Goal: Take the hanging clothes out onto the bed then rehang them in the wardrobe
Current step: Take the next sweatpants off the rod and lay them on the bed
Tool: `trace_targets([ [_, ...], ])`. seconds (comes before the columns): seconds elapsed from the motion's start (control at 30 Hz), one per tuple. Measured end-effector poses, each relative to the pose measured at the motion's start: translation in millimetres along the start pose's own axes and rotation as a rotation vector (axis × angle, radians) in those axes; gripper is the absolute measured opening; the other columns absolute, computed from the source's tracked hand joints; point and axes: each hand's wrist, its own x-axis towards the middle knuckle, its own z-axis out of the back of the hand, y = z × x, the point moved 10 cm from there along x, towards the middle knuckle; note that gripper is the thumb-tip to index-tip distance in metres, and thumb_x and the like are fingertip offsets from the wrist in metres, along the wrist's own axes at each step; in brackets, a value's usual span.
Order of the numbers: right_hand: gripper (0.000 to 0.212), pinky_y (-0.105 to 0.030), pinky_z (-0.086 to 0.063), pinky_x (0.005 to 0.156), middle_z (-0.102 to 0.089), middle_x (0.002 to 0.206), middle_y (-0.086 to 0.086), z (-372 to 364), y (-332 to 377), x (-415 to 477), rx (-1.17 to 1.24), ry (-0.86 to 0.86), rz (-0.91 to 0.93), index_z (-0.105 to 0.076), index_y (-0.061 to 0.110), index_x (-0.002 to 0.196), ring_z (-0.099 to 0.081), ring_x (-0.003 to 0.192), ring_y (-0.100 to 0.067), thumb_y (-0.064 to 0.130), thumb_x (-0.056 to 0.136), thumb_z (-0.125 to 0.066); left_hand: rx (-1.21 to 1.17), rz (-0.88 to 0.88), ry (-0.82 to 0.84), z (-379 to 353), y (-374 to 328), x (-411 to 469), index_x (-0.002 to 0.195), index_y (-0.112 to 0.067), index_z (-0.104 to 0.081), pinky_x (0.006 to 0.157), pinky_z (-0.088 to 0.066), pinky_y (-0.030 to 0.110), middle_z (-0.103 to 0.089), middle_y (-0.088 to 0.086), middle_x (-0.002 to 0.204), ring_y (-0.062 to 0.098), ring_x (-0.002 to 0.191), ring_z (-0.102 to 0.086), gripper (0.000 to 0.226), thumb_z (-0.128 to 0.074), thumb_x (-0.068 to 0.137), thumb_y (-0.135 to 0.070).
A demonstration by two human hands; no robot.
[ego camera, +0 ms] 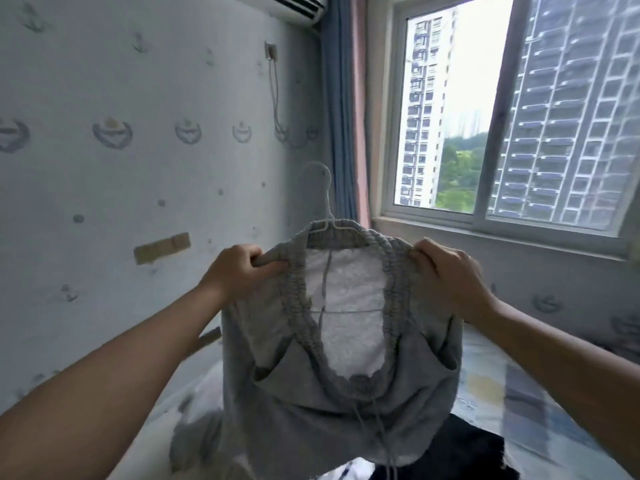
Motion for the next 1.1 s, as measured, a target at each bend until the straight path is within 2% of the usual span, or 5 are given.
trace_targets([
  [0.23, 0.012, -0.031, -0.043, 0.059, -0.068, 0.084, 0.012, 7.9, -127.1, -98.4, -0.197, 0.165, -0.300, -0.056, 0.031, 0.097, -0.062, 0.075, -0.021, 0.040, 0.096, -0.048, -0.161, -0.119, 0.266, -203.9, -25.9, 47.5, 0.060, -0.009, -0.045, 0.053, -0.030, 0.035, -0.037, -0.006, 0.054, 0.013, 0.053, -0.034, 0.058, -0.082, 0.074, -0.051],
  [0.47, 0.010, -0.043, -0.050, 0.073, -0.066, 0.087, 0.007, 50.9, -209.4, -202.9, -0.283, 0.271, -0.646, -0.063, 0.024, 0.094, -0.060, 0.084, -0.023, 0.029, 0.097, -0.054, -0.291, -0.211, 0.562, -376.1, -94.2, 41.6, 0.058, -0.015, -0.051, 0.053, -0.033, 0.034, -0.045, -0.006, 0.052, 0.014, 0.053, -0.042, 0.061, -0.068, 0.060, -0.073],
  [0.7, 0.012, -0.038, -0.046, 0.068, -0.068, 0.088, -0.004, 127.4, -269.0, -306.3, -0.433, 0.227, -0.906, -0.065, 0.017, 0.092, -0.061, 0.085, -0.029, 0.025, 0.096, -0.057, -0.329, -0.301, 0.725, -497.5, -195.0, 0.0, 0.061, -0.016, -0.051, 0.055, -0.033, 0.033, -0.049, -0.002, 0.059, 0.016, 0.058, -0.044, 0.050, -0.076, 0.077, -0.056],
  [0.83, 0.014, -0.043, -0.048, 0.072, -0.066, 0.090, -0.007, 160.1, -308.8, -362.1, -0.451, 0.246, -1.006, -0.065, 0.014, 0.092, -0.060, 0.087, -0.030, 0.022, 0.097, -0.055, -0.326, -0.339, 0.809, -557.9, -244.9, -32.9, 0.056, -0.020, -0.045, 0.051, -0.029, 0.032, -0.045, -0.005, 0.055, 0.014, 0.055, -0.042, 0.050, -0.074, 0.081, -0.053],
  [1.1, 0.014, -0.040, -0.047, 0.070, -0.062, 0.086, -0.001, 184.3, -406.3, -466.2, -0.358, 0.340, -1.183, -0.065, 0.018, 0.091, -0.057, 0.082, -0.024, 0.026, 0.097, -0.056, -0.258, -0.210, 1.020, -683.4, -289.4, -98.2, 0.060, -0.020, -0.044, 0.051, -0.029, 0.030, -0.044, -0.007, 0.056, 0.012, 0.053, -0.040, 0.049, -0.068, 0.085, -0.056],
])
